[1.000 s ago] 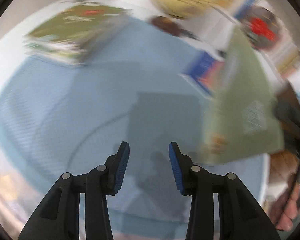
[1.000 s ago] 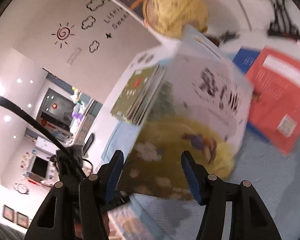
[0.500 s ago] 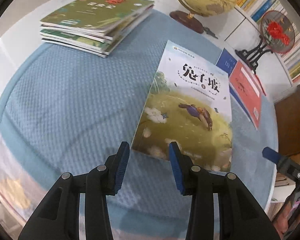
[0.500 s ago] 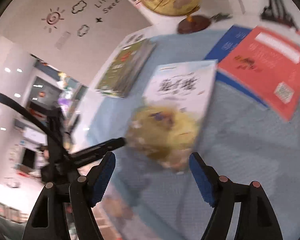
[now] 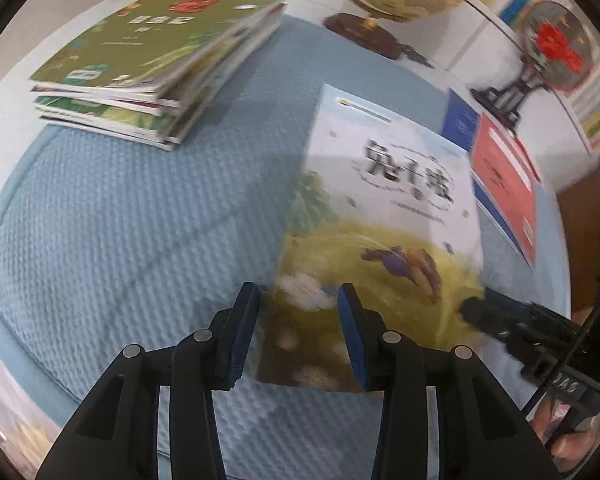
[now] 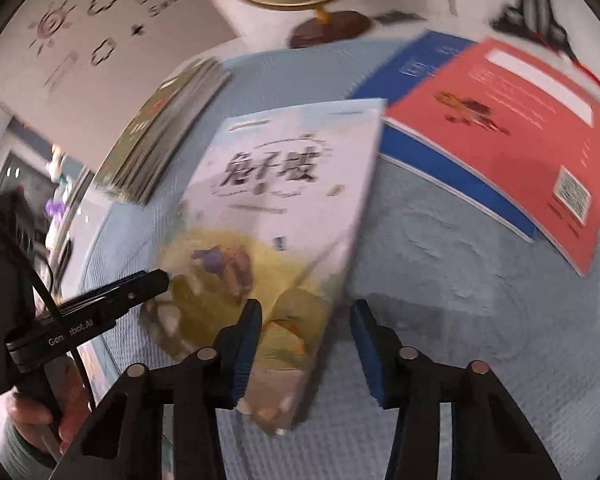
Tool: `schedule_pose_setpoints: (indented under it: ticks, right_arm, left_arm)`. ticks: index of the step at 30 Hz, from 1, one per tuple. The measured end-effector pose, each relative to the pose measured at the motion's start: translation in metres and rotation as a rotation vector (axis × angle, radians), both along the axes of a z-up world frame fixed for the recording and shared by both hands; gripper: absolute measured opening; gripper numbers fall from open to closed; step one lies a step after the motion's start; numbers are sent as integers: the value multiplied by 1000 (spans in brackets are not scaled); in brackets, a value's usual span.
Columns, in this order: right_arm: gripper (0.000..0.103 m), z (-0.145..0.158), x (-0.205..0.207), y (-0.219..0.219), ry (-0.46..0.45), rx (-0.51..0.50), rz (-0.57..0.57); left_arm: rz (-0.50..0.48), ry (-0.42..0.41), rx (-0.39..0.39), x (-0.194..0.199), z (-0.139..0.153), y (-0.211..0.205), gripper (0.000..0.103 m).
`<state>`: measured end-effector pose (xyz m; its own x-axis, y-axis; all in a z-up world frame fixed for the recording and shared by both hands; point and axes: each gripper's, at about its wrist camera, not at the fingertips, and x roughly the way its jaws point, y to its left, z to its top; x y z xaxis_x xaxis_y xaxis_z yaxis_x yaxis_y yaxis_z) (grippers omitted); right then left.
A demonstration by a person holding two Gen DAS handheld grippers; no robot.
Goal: Organize books
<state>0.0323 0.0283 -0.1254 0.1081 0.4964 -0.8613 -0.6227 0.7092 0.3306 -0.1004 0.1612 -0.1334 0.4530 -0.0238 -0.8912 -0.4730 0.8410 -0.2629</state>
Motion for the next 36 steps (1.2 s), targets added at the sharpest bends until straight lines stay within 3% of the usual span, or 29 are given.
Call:
schedule_pose_setpoints:
  ticks: [3, 7, 11, 17, 19, 21, 23, 24, 26, 28, 29, 31, 34, 36]
  right_arm:
    - [41, 2, -7, -2, -38, -42, 42]
    - [41, 0, -3, -17, 1, -19, 37]
    - [41, -1, -4, -27, 27, 7, 38]
    - [42, -1, -31, -16, -103, -71, 135]
    - [43, -3, -27, -21, -90, -45, 121]
    - [43, -5, -18, -34, -18, 34, 84]
    - [43, -9, -8, -44, 62, 109, 43]
    - [43, -11, -5, -47, 83, 128, 33]
    - [43, -12, -3, -50, 107, 151, 24]
    - [43, -12, -3, -51, 104, 150, 26]
    - [43, -11, -4, -50, 98, 147, 28]
    - [44, -11, -6, -50, 87, 141, 31]
    - [45, -12, -5, -45, 95, 137, 22]
    - [46, -12, -1, -43, 134, 136, 9]
  left_arm:
    - [-48, 11, 5, -6, 3, -7, 37]
    - [-112, 3, -96, -26, 2, -15, 37]
    - [-70, 2, -38, -37, 2, -23, 37]
    - [-72, 6, 17, -33, 5, -34, 38]
    - [-57, -75, -71, -40, 16, -24, 38]
    - [-26, -201, -258, -54, 32, -7, 37]
    - [-16, -296, -397, -62, 45, 3, 37]
    - [-18, -314, -403, -62, 48, 2, 37]
    - [-24, -304, -384, -57, 44, -3, 36]
    - [-12, -237, -342, -46, 27, -10, 33]
    - [-5, -208, -306, -43, 18, -12, 23]
    - [-5, -156, -331, -31, -4, -17, 12]
    - [9, -135, -295, -26, -13, -26, 13]
    - [27, -159, -329, -22, -10, -25, 11]
